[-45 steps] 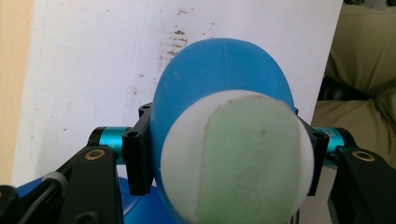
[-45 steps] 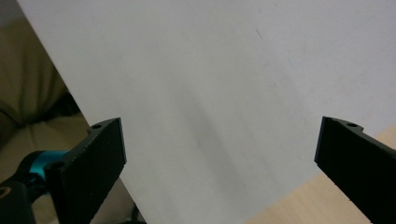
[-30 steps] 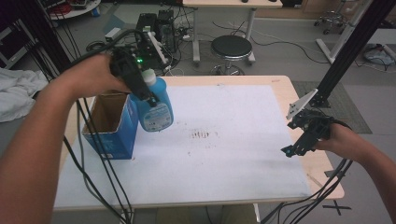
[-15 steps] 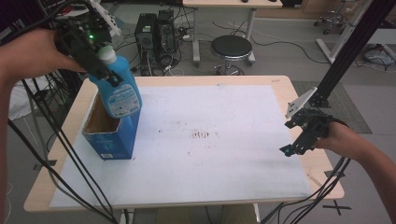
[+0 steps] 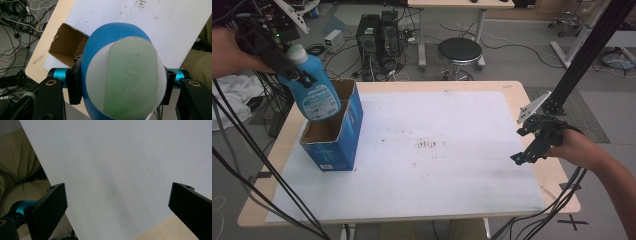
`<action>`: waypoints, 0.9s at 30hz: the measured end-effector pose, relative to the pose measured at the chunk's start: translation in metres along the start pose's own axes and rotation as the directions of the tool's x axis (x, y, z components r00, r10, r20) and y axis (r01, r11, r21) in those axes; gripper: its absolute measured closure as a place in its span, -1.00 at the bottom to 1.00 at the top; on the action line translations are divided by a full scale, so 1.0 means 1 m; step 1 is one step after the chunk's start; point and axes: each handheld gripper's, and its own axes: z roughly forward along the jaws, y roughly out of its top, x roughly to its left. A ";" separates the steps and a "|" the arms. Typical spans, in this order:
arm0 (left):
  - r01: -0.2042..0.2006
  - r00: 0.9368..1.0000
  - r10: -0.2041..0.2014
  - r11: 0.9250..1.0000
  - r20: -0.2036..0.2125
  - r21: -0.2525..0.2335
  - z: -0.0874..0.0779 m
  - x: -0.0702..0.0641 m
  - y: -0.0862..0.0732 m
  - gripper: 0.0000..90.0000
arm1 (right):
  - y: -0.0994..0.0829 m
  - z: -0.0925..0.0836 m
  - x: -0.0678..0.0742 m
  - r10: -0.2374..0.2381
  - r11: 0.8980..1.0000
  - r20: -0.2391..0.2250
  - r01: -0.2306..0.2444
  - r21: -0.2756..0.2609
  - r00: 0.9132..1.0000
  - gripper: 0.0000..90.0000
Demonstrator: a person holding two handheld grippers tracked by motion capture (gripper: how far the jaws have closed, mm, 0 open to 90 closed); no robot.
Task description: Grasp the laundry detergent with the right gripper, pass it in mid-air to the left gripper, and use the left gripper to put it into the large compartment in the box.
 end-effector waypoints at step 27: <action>-0.025 0.999 0.021 0.996 0.046 0.089 0.107 0.010 -0.032 -0.15 | -0.009 0.009 0.000 0.035 0.999 -0.017 -0.035 -0.027 0.999 -0.98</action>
